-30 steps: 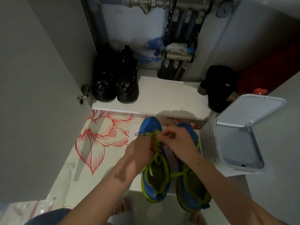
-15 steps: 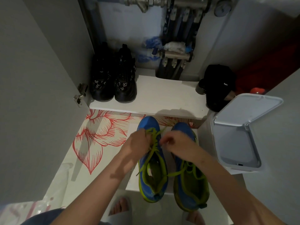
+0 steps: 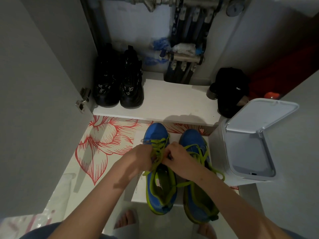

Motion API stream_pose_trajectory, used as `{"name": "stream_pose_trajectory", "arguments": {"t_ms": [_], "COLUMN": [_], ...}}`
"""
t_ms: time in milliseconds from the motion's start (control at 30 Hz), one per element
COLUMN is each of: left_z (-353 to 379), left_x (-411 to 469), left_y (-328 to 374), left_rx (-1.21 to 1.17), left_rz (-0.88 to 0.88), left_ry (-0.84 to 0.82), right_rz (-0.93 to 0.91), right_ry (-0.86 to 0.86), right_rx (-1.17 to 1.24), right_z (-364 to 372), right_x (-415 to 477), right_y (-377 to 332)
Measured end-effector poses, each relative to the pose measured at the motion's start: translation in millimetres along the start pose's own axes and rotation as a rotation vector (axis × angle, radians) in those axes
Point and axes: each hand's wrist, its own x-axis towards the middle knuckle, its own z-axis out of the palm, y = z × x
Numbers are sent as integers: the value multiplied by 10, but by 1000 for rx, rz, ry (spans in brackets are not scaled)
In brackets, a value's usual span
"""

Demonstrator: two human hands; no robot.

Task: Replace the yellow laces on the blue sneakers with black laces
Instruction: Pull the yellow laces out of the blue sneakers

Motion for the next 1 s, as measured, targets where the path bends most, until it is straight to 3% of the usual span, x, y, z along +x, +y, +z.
{"name": "stream_pose_trajectory", "arguments": {"t_ms": [167,267,367,467,567,700,900,1000], "left_z": [2,6,-10,-86,-131,-166,-162,-215], "left_x": [-29,-42,-69,-92,-119,-171,-162,-163], "left_y": [-1,42,68,46,34,4,-106,-191], "left_rx": [-45,-85,-119,-206,-263,-199,-51,33], "left_rz": [50,86,5,-70,-112,-143,-268,-345], "left_ry": [82,26,-21,36,73,44,29,39], "right_rz": [92,50,-2,-33,-92,2,215,301], "right_ry": [-26,-57,-132,-211,-126,-39,24,204], "right_rx": [267,186,151,69,-68,228,452,651], "right_z": [-104,-130,-180,-195,-127,-196,-296,-371], "right_x": [-19,-25,-36,-45,-47,-38,-47,-7], "right_y": [-33,-24,-9,36,39,-19,-69,-49]}}
